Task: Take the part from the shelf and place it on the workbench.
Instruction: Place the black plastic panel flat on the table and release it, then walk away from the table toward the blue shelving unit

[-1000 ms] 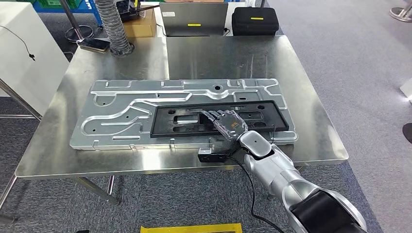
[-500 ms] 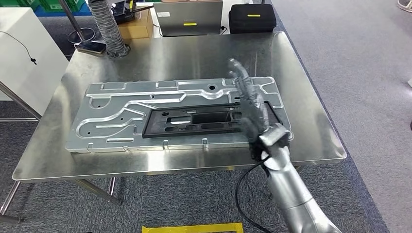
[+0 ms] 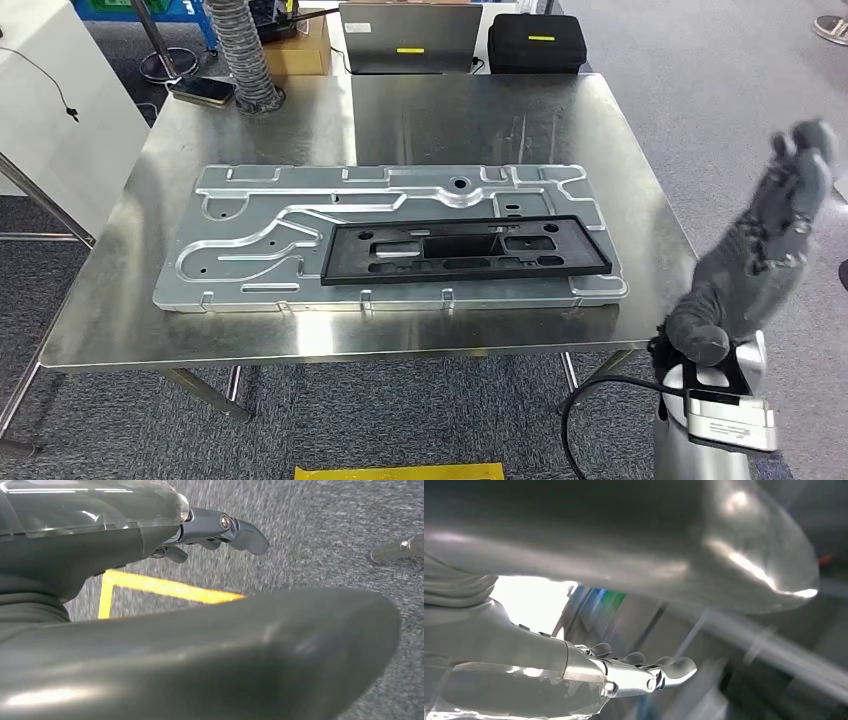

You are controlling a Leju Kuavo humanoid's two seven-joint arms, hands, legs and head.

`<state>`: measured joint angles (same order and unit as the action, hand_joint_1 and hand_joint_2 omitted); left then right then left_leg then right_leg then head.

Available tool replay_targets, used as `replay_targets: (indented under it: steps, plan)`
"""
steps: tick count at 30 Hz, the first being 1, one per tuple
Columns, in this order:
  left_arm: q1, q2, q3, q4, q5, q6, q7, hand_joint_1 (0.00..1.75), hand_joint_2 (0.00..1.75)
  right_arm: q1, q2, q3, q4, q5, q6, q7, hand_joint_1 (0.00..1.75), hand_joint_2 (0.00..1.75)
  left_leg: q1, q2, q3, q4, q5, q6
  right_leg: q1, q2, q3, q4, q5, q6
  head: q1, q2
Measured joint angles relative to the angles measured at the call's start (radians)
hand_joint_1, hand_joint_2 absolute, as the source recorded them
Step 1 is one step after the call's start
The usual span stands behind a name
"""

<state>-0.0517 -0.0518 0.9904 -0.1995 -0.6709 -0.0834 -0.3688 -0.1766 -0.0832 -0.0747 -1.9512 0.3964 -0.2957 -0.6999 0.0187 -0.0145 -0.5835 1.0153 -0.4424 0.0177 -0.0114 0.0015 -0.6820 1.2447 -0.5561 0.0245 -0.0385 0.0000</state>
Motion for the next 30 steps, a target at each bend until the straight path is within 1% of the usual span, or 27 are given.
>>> replay_targets:
  steps: [1, 2, 3, 4, 5, 7, 8, 9, 10, 11, 12, 13, 14, 15, 17, 18, 19, 20, 22, 23, 24, 25, 26, 27, 28, 29, 30]
  plan:
    - [0.000, -0.003, 0.008, 0.000, 0.002, -0.004, 0.000, 0.00, 0.00, 0.043, 0.000, -0.038, 0.000, 0.052, -0.067, 0.005, 0.00, 0.00, -0.001, 0.000, 0.001, 0.001, 0.000, -0.001, 0.001, 0.000, 0.032, -0.070, 0.037, -0.005, 0.000, 0.000]
    - [0.000, -0.008, 0.014, 0.000, 0.003, -0.008, 0.000, 0.00, 0.00, 0.082, 0.001, -0.076, 0.008, 0.092, -0.121, 0.014, 0.00, 0.00, -0.003, -0.001, 0.000, 0.002, -0.001, -0.002, 0.003, 0.000, 0.063, -0.138, 0.066, -0.010, 0.000, 0.000]
    - [0.000, -0.011, 0.020, 0.000, 0.002, -0.011, 0.000, 0.00, 0.00, 0.120, 0.002, -0.119, 0.025, 0.126, -0.166, 0.026, 0.00, 0.00, -0.005, -0.002, 0.000, 0.003, -0.001, -0.005, 0.006, -0.001, 0.087, -0.191, 0.087, -0.014, 0.000, 0.000]
    - [0.000, -0.014, 0.024, 0.000, 0.000, -0.013, 0.001, 0.00, 0.00, 0.155, 0.006, -0.166, 0.049, 0.152, -0.203, 0.037, 0.00, 0.00, -0.006, -0.003, 0.000, 0.003, -0.001, -0.009, 0.009, -0.001, 0.099, -0.219, 0.096, -0.017, 0.000, 0.000]
    - [0.000, -0.017, 0.028, 0.000, -0.002, -0.015, 0.002, 0.00, 0.00, 0.185, 0.011, -0.216, 0.078, 0.171, -0.231, 0.046, 0.00, 0.00, -0.007, -0.004, 0.000, 0.002, 0.000, -0.014, 0.012, -0.001, 0.100, -0.225, 0.097, -0.019, 0.000, 0.000]
    - [0.001, -0.019, 0.035, 0.000, -0.007, -0.017, 0.004, 0.00, 0.00, 0.234, 0.029, -0.316, 0.142, 0.196, -0.258, 0.052, 0.00, 0.00, -0.007, -0.003, 0.000, 0.002, -0.001, -0.025, 0.008, -0.003, 0.099, -0.231, 0.106, -0.027, 0.000, 0.000]
    - [0.002, -0.021, 0.040, 0.000, -0.009, -0.018, 0.006, 0.00, 0.00, 0.248, 0.041, -0.362, 0.173, 0.212, -0.259, 0.053, 0.00, 0.00, -0.007, -0.001, -0.003, 0.012, -0.014, -0.030, 0.005, -0.005, 0.097, -0.235, 0.111, -0.033, 0.000, 0.000]
    - [0.002, -0.022, 0.044, 0.000, -0.011, -0.018, 0.008, 0.00, 0.00, 0.258, 0.055, -0.407, 0.204, 0.230, -0.254, 0.055, 0.00, 0.00, -0.007, 0.002, -0.013, 0.041, -0.044, -0.034, 0.002, -0.007, 0.093, -0.239, 0.117, -0.040, 0.000, 0.000]
    - [0.002, -0.023, 0.047, 0.000, -0.011, -0.018, 0.009, 0.00, 0.00, 0.264, 0.068, -0.452, 0.238, 0.252, -0.246, 0.059, 0.00, 0.00, -0.006, 0.005, -0.028, 0.089, -0.085, -0.037, 0.001, -0.008, 0.088, -0.240, 0.123, -0.044, 0.000, 0.000]
    - [0.002, -0.023, 0.050, 0.000, -0.012, -0.018, 0.009, 0.00, 0.00, 0.268, 0.080, -0.494, 0.272, 0.275, -0.237, 0.064, 0.00, 0.00, -0.006, 0.007, -0.049, 0.152, -0.130, -0.039, 0.002, -0.009, 0.081, -0.240, 0.128, -0.047, 0.000, 0.000]
    - [0.001, -0.023, 0.053, 0.000, -0.013, -0.018, 0.009, 0.00, 0.00, 0.271, 0.090, -0.535, 0.310, 0.299, -0.227, 0.066, 0.00, 0.00, -0.006, 0.007, -0.066, 0.215, -0.169, -0.041, 0.002, -0.010, 0.073, -0.240, 0.134, -0.048, 0.000, 0.000]
    - [0.001, -0.023, 0.055, 0.000, -0.015, -0.018, 0.009, 0.00, 0.00, 0.271, 0.099, -0.574, 0.350, 0.324, -0.218, 0.067, 0.00, 0.00, -0.006, 0.007, -0.071, 0.255, -0.190, -0.042, 0.003, -0.010, 0.064, -0.239, 0.140, -0.048, 0.000, 0.000]
    - [0.001, -0.023, 0.058, 0.000, -0.018, -0.018, 0.009, 0.00, 0.00, 0.270, 0.105, -0.612, 0.393, 0.350, -0.209, 0.064, 0.00, 0.00, -0.006, 0.007, -0.058, 0.260, -0.193, -0.042, 0.004, -0.011, 0.055, -0.239, 0.148, -0.047, 0.000, 0.000]
    - [0.001, -0.023, 0.061, 0.000, -0.021, -0.018, 0.009, 0.00, 0.00, 0.267, 0.110, -0.649, 0.438, 0.373, -0.201, 0.059, 0.00, 0.00, -0.006, 0.007, -0.024, 0.223, -0.178, -0.039, 0.005, -0.011, 0.047, -0.238, 0.155, -0.045, 0.000, 0.000]
    - [-0.003, -0.024, 0.066, 0.000, -0.029, -0.019, 0.008, 0.00, 0.00, 0.256, 0.116, -0.720, 0.533, 0.416, -0.191, 0.044, 0.00, 0.00, -0.009, 0.007, 0.079, 0.072, -0.134, -0.029, 0.007, -0.010, 0.033, -0.237, 0.170, -0.040, 0.000, 0.000]
    - [-0.006, -0.024, 0.068, 0.000, -0.032, -0.021, 0.006, 0.00, 0.00, 0.249, 0.117, -0.754, 0.586, 0.438, -0.189, 0.036, 0.00, 0.00, -0.012, 0.007, 0.119, 0.008, -0.117, -0.024, 0.008, -0.011, 0.030, -0.237, 0.177, -0.035, 0.000, 0.000]
    - [-0.007, -0.025, 0.069, 0.000, -0.035, -0.022, 0.004, 0.00, 0.00, 0.241, 0.117, -0.786, 0.640, 0.462, -0.189, 0.030, 0.00, 0.00, -0.016, 0.007, 0.141, -0.032, -0.108, -0.019, 0.008, -0.011, 0.028, -0.237, 0.185, -0.029, 0.000, 0.000]
    - [-0.008, -0.025, 0.069, 0.000, -0.038, -0.023, 0.002, 0.00, 0.00, 0.234, 0.117, -0.816, 0.696, 0.489, -0.190, 0.023, 0.00, 0.00, -0.019, 0.007, 0.147, -0.045, -0.103, -0.015, 0.007, -0.012, 0.028, -0.239, 0.193, -0.023, 0.000, 0.000]
    - [-0.006, -0.027, 0.071, 0.000, -0.043, -0.025, -0.003, 0.00, 0.00, 0.223, 0.114, -0.865, 0.810, 0.547, -0.200, 0.016, 0.00, 0.00, -0.020, 0.008, 0.140, -0.045, -0.084, -0.006, 0.005, -0.011, 0.028, -0.246, 0.207, -0.011, 0.000, 0.000]
    - [-0.006, -0.029, 0.072, 0.000, -0.047, -0.026, -0.006, 0.00, 0.00, 0.219, 0.109, -0.887, 0.873, 0.574, -0.211, 0.013, 0.00, 0.00, -0.018, 0.011, 0.133, -0.048, -0.072, 0.001, 0.004, -0.009, 0.024, -0.242, 0.198, -0.006, 0.000, 0.000]
    - [-0.006, -0.031, 0.072, 0.000, -0.050, -0.028, -0.010, 0.00, 0.00, 0.214, 0.102, -0.909, 0.940, 0.597, -0.226, 0.013, 0.00, 0.00, -0.016, 0.013, 0.123, -0.051, -0.058, 0.008, 0.002, -0.007, 0.015, -0.221, 0.168, -0.001, 0.000, 0.000]
    - [-0.006, -0.033, 0.072, 0.000, -0.054, -0.029, -0.014, 0.00, 0.00, 0.209, 0.092, -0.932, 1.011, 0.617, -0.245, 0.018, 0.00, 0.00, -0.014, 0.015, 0.109, -0.053, -0.045, 0.013, 0.000, -0.005, 0.001, -0.180, 0.119, 0.003, 0.000, 0.000]
    - [-0.006, -0.033, 0.072, 0.000, -0.058, -0.031, -0.016, 0.00, 0.00, 0.204, 0.083, -0.954, 1.081, 0.634, -0.261, 0.028, 0.00, 0.00, -0.015, 0.017, 0.094, -0.053, -0.034, 0.017, -0.002, -0.004, -0.015, -0.119, 0.060, 0.008, 0.000, 0.000]
    - [-0.005, -0.034, 0.072, 0.000, -0.061, -0.031, -0.018, 0.00, 0.00, 0.198, 0.075, -0.975, 1.148, 0.649, -0.274, 0.042, 0.00, 0.00, -0.016, 0.017, 0.080, -0.052, -0.023, 0.018, -0.003, -0.004, -0.029, -0.051, 0.012, 0.012, 0.000, 0.000]
    - [-0.004, -0.034, 0.072, 0.000, -0.065, -0.032, -0.018, 0.00, 0.00, 0.194, 0.069, -0.993, 1.208, 0.664, -0.285, 0.062, 0.00, 0.00, -0.016, 0.018, 0.065, -0.050, -0.012, 0.017, -0.005, -0.004, -0.034, 0.006, -0.014, 0.016, 0.000, 0.000]
    - [-0.003, -0.035, 0.072, 0.000, -0.069, -0.033, -0.018, 0.00, 0.00, 0.190, 0.066, -1.009, 1.264, 0.677, -0.291, 0.086, 0.00, 0.00, -0.016, 0.019, 0.048, -0.046, -0.002, 0.014, -0.007, -0.004, -0.026, 0.038, -0.014, 0.019, 0.000, 0.000]
    - [-0.003, -0.036, 0.072, 0.000, -0.072, -0.033, -0.016, 0.00, 0.00, 0.186, 0.063, -1.023, 1.314, 0.691, -0.295, 0.114, 0.00, 0.00, -0.015, 0.019, 0.032, -0.040, 0.006, 0.011, -0.009, -0.004, -0.002, 0.035, 0.007, 0.021, 0.000, 0.000]
